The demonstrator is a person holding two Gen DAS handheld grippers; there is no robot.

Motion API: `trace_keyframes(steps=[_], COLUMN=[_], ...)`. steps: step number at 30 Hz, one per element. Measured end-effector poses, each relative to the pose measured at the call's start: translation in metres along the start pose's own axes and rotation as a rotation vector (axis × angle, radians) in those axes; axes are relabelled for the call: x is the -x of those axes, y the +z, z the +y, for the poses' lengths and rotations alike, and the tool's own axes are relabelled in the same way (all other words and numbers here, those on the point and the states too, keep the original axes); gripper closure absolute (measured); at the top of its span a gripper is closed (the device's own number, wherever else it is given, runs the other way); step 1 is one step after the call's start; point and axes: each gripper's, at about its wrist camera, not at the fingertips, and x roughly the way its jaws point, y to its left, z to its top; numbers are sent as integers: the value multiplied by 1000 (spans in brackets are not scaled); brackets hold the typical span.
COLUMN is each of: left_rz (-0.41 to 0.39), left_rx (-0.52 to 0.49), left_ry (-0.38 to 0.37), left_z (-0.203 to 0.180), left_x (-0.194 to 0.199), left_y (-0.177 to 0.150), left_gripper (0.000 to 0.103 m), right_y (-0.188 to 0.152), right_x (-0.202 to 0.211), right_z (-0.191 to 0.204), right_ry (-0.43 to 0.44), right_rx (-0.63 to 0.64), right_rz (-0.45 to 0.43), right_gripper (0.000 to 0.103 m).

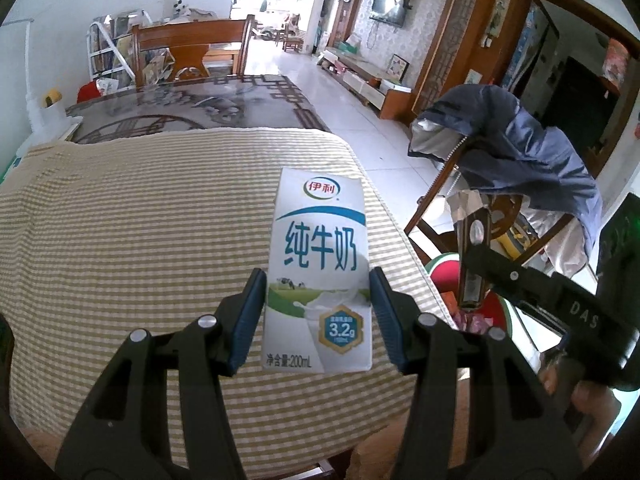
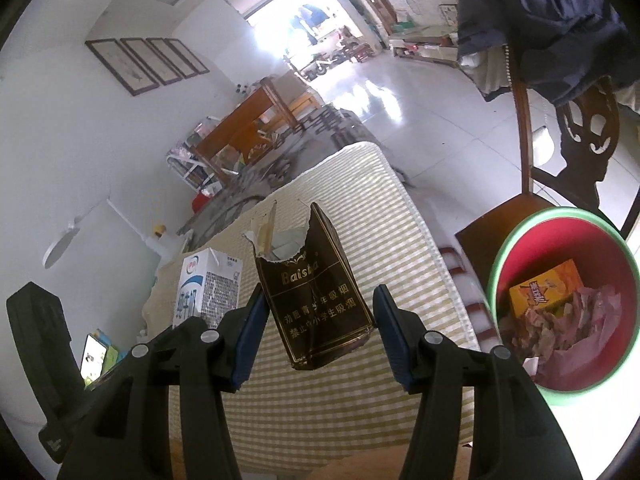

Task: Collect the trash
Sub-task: 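Carry the milk carton and cigarette pack to the red bin and open both tools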

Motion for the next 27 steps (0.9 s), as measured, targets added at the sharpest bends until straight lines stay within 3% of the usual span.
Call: trace_keyframes(steps=[7,16,27], left_rz=[21,36,61], left_rx=[-39,-71,-88], left_ry=[-28,-63,-136], left_z=[-21,-46,-84], left_x=[-8,-15,-29], left_y=[-1,-1,9], left_gripper=[52,52,52], right_y=[6,7,4], right_x=[14,32,38], right_z=[-23,-54,-80], right_ry=[-37,-150,-204], right_rx=[-42,-51,-89], right_rz=[-20,-68,-77], right_gripper=[51,50,50])
